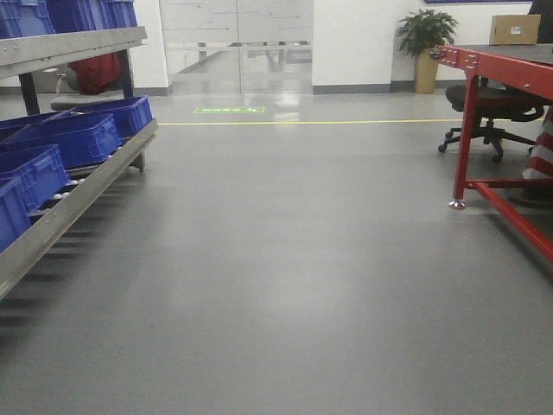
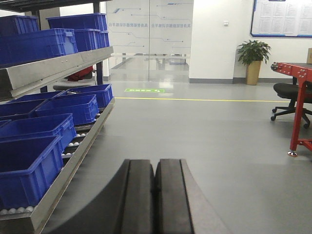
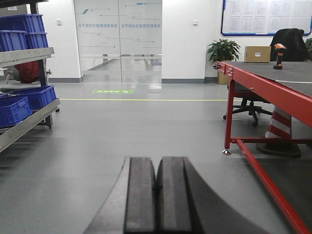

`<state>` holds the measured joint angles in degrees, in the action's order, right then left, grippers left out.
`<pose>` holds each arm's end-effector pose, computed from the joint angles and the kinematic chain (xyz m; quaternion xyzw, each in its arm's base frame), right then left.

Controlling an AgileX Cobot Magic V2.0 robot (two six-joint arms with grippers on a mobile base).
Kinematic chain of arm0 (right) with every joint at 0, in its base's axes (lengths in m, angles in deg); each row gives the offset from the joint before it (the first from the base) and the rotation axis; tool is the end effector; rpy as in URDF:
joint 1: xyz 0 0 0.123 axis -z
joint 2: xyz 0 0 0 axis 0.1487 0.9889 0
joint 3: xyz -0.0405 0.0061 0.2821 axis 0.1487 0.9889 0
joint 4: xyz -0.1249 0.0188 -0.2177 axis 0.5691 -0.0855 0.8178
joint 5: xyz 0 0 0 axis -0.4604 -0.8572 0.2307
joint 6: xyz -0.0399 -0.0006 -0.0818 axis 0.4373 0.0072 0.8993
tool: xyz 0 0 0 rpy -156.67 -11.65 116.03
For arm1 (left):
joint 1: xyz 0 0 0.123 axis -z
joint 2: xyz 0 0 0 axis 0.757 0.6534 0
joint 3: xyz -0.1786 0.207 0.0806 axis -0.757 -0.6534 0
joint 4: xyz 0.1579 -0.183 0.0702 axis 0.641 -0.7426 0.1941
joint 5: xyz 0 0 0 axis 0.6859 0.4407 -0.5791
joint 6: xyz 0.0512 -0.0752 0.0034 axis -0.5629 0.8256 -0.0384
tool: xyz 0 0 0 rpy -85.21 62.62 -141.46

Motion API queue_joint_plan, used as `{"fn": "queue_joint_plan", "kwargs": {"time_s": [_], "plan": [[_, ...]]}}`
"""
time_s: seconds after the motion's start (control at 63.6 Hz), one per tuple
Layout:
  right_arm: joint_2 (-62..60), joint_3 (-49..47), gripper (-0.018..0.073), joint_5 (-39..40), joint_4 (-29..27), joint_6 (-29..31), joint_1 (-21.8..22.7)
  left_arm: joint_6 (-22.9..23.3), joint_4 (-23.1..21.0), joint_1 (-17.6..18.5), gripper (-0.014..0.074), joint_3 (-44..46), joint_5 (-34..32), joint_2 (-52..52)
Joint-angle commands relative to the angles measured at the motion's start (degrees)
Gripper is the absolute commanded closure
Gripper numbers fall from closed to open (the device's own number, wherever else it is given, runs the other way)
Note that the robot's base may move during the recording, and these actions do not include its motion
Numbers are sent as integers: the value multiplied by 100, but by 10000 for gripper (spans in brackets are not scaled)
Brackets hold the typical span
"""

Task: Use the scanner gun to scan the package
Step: 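Drive the base forward past the blue crate shelf toward the red table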

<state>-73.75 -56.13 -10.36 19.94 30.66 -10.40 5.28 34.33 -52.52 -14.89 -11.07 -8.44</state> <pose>0.0564 0.0018 0.2127 0.0109 0.6771 0.0356 0.7349 0.0564 0.0033 0.2126 -0.0138 0.6771 0.0277 0.7352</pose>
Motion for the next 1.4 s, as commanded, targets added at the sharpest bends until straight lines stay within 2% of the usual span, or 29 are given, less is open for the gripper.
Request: {"fn": "queue_joint_plan", "kwargs": {"time_s": [0.0,1.385], "plan": [[-20,-4,721,92,46,0,-4,42,7,26,707,6,-97,-20],[-20,-4,721,92,46,0,-4,42,7,26,707,6,-97,-20]]}}
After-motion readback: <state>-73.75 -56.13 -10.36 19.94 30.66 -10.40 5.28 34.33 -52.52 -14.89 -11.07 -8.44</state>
